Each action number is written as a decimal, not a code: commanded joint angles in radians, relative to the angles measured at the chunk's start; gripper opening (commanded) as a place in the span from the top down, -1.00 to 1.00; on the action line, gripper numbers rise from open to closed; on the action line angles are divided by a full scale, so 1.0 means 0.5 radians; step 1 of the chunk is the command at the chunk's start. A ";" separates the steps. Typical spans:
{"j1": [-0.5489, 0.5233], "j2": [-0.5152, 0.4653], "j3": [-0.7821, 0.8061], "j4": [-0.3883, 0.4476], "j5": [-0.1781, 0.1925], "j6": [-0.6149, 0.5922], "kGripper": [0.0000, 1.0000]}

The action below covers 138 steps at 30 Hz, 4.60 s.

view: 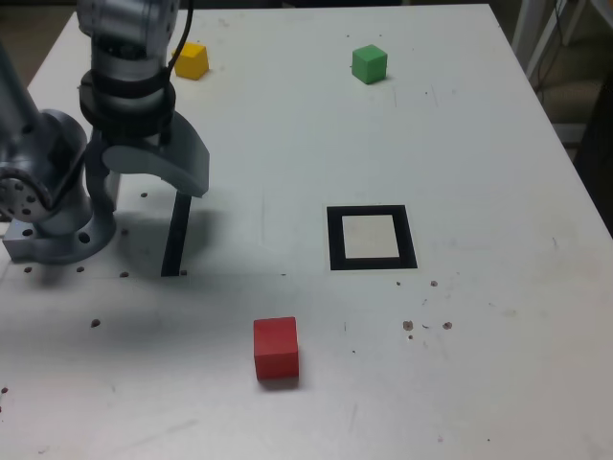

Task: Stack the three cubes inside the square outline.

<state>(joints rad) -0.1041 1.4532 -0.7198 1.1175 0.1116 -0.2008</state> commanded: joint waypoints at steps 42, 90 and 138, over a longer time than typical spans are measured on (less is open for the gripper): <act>0.349 0.133 -0.977 0.506 -0.102 0.664 -1.00; -1.141 0.781 -1.331 0.264 -0.447 -0.977 -0.99; -1.002 1.049 -1.182 -0.105 -0.425 -0.888 -0.38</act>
<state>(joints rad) -0.6082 1.9791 -1.3095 1.0595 -0.1030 -0.6471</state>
